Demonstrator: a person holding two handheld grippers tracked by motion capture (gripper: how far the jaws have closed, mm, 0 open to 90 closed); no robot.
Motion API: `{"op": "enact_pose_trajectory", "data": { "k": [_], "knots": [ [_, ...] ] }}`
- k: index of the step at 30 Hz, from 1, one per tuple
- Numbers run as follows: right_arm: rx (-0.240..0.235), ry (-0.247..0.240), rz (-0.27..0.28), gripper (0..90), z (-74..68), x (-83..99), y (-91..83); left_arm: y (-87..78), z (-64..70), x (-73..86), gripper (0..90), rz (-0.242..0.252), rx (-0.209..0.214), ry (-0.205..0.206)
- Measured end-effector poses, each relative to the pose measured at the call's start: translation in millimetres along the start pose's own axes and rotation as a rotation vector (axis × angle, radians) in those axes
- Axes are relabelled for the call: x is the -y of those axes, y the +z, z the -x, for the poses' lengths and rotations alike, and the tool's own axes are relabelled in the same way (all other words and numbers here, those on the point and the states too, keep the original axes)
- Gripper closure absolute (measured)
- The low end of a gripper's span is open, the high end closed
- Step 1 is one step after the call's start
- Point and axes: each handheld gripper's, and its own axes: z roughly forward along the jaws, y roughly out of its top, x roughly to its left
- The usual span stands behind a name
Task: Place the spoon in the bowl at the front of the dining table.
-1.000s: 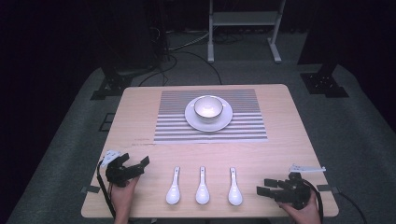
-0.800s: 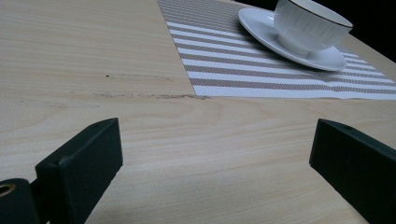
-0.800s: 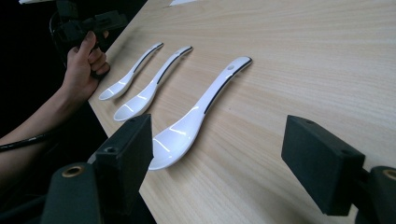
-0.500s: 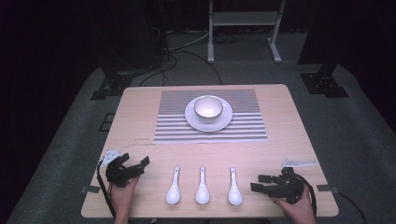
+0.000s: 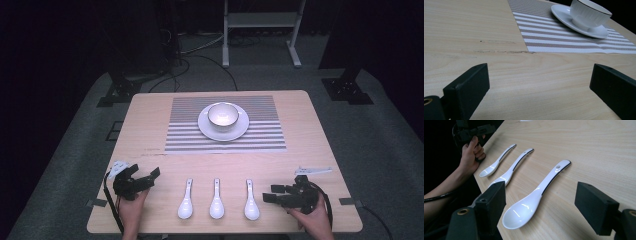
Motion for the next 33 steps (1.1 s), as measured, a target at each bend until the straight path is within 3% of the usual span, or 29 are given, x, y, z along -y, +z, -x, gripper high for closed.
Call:
{"op": "enact_pose_trajectory", "data": {
  "k": [22, 33],
  "knots": [
    [-0.019, 0.004, -0.053, 24.3, -2.4, -14.5, 26.7, -0.2, -0.3, -0.1, 1.2, 0.002, 0.002, -0.001],
    [-0.016, 0.018, -0.078, 29.1, 0.9, -21.5, 38.7, -0.1, -0.4, -0.2, 1.2, 0.002, 0.005, -0.001]
  ]
}}
